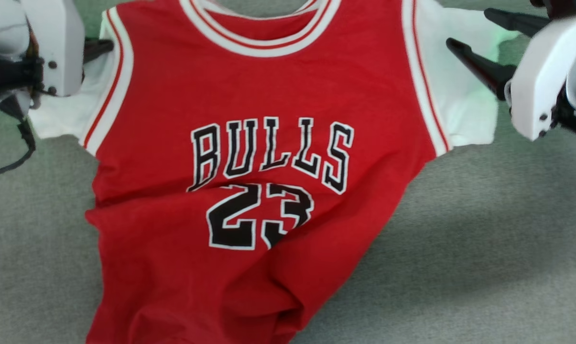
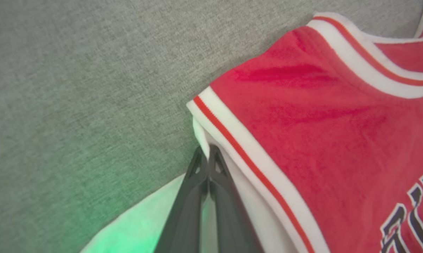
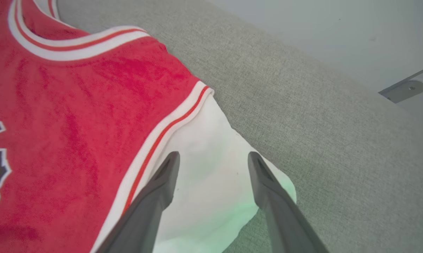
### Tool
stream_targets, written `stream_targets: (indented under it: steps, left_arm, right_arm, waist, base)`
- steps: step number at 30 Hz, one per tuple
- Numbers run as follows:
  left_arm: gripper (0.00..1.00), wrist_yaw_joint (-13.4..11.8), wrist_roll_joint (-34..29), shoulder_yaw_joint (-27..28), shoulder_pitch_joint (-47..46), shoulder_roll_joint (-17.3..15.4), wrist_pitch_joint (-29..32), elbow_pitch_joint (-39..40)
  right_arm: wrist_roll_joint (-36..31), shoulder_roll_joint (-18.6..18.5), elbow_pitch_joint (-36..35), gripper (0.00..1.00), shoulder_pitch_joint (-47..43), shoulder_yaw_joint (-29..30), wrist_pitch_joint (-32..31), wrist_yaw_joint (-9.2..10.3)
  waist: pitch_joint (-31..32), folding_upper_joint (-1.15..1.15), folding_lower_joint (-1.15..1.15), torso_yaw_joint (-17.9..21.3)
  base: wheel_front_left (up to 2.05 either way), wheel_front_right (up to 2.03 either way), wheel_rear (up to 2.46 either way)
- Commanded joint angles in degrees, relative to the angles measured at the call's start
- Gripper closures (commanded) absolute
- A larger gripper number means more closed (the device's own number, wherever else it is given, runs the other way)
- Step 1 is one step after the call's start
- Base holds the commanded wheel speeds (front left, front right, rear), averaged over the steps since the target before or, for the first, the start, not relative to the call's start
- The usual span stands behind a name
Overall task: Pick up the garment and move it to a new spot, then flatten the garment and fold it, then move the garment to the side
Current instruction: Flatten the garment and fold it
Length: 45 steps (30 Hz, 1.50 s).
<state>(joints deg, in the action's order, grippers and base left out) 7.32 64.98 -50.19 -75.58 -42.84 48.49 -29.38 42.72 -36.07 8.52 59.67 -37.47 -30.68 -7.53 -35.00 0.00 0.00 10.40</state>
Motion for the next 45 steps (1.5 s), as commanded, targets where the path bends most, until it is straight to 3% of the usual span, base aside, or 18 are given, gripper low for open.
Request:
stream_targets:
  steps: [1,8,14,15,17,24,32,41,45]
  left_arm:
    - [1.00,0.21,0.56,-3.12,3.37,2.36,0.67,-0.59]
    - [1.00,0.15,2.50,-7.04,1.71,2.88,-2.33,-0.55]
    - [1.00,0.03,4.63,-9.92,0.68,2.78,-4.51,-1.16]
    - [1.00,0.03,5.05,-10.32,0.55,2.75,-4.83,-1.18]
    - [1.00,0.04,5.85,-11.03,0.07,2.77,-5.37,-1.21]
    - [1.00,0.04,9.26,-11.02,-1.09,3.78,-9.25,-3.44]
    - [1.00,0.04,11.71,-7.06,-3.98,5.47,-22.73,-6.55]
    - [1.00,0.07,10.87,-1.80,-13.76,10.54,-41.15,-12.24]
    - [1.00,0.08,9.35,2.13,-21.59,13.56,-52.72,-17.95]
  right_arm:
    - [0.83,-0.36,0.93,0.00,1.61,-1.52,-0.93,0.09]
    - [3.59,-1.60,9.55,0.00,12.05,-12.79,-1.54,0.09]
    - [6.60,-0.75,15.85,0.00,14.86,-20.61,-1.59,0.10]
    - [7.54,-0.60,16.26,0.13,15.04,-21.77,-1.80,0.09]
    - [9.40,-0.44,16.43,1.00,15.49,-23.62,-1.68,0.05]
    - [11.93,-2.55,17.14,1.00,19.09,-28.64,2.20,0.12]
    - [11.66,-0.18,22.60,1.00,25.89,-25.77,16.26,0.10]
    - [5.79,7.81,42.59,1.00,37.72,-16.13,30.79,0.10]
    - [3.07,11.44,52.29,1.00,45.21,-10.99,36.80,0.10]
  waist:
    - [-1.25,0.00,0.00,-1.51]
    - [-2.65,0.00,0.00,-3.90]
    - [-2.81,0.00,0.00,-4.39]
    - [-2.72,0.00,0.00,-4.39]
    - [-2.51,0.00,0.00,-4.39]
    - [-1.61,0.00,0.00,-4.85]
    - [0.05,0.00,0.00,-6.31]
    - [2.00,0.00,0.00,-8.56]
    - [2.55,0.00,0.00,-9.00]
  base:
    - [0.00,0.00,0.00]
    - [0.00,0.00,0.00]
    - [0.00,0.00,0.00]
    - [0.00,0.00,0.00]
    - [0.00,0.00,0.00]
    - [0.00,0.00,0.00]
    - [0.00,0.00,0.00]
    - [0.00,0.00,0.00]
    - [0.00,0.00,0.00]
